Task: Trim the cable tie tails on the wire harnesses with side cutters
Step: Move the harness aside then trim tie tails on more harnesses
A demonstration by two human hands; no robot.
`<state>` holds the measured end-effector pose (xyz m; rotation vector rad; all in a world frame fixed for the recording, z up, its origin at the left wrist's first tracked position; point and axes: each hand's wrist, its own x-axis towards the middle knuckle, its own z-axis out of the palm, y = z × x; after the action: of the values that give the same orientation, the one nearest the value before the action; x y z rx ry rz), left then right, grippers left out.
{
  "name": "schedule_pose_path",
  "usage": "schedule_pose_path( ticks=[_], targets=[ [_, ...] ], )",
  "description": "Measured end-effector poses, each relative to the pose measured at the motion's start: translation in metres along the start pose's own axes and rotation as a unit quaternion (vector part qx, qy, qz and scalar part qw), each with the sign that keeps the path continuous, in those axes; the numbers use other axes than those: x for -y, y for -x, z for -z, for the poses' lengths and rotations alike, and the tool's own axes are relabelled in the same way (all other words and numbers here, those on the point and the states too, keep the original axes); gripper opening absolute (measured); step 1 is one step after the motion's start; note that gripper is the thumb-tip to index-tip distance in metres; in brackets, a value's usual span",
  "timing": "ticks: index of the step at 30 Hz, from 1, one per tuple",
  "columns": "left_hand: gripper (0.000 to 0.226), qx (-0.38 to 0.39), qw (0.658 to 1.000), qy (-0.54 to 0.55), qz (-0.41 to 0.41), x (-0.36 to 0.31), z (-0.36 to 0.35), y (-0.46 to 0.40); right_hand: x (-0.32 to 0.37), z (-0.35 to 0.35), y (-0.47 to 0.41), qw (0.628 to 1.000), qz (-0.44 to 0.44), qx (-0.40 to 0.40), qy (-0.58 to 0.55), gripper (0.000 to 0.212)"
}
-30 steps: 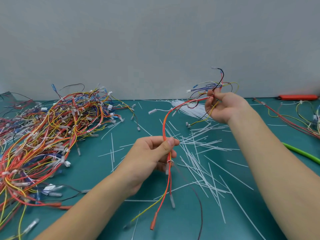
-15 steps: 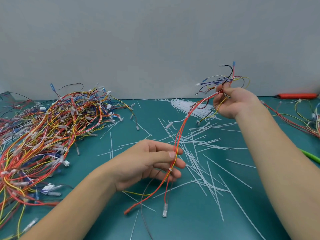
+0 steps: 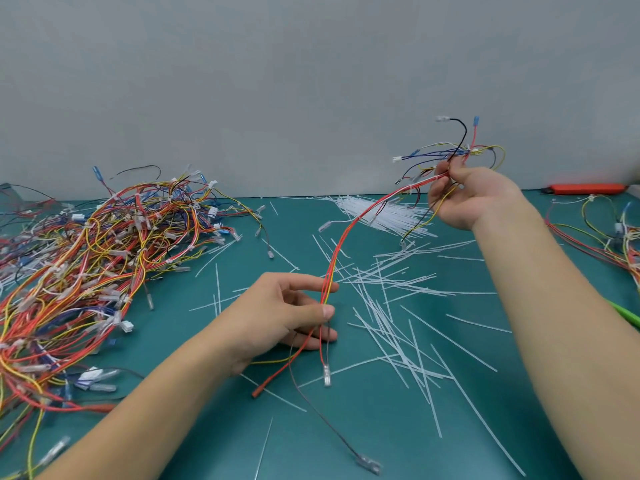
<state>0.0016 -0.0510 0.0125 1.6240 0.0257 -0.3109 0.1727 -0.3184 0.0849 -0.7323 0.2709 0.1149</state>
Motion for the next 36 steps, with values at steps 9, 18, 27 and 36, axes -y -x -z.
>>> schedule_pose_path(
  ticks=[9,18,27,36],
  targets=[
    [0.018,-0.055,0.998,-0.023,-0.012,0.001,0.002,-0.003,-0.005,-0.003,0.002,1.000,-0.007,0.008,0.008,0.005],
    [0.038,0.114,0.993,-0.017,-0.031,-0.009,0.003,0.007,-0.009,-0.007,0.006,0.996,-0.009,0.070,0.057,0.023],
    [0.047,0.090,0.994,0.065,-0.012,-0.017,0.009,0.005,-0.010,-0.023,0.027,0.962,-0.032,0.186,0.199,0.023],
    [0.029,-0.074,0.992,-0.042,-0.097,-0.013,0.003,0.001,-0.022,-0.036,0.040,0.885,0.041,0.229,0.403,0.006]
  ],
)
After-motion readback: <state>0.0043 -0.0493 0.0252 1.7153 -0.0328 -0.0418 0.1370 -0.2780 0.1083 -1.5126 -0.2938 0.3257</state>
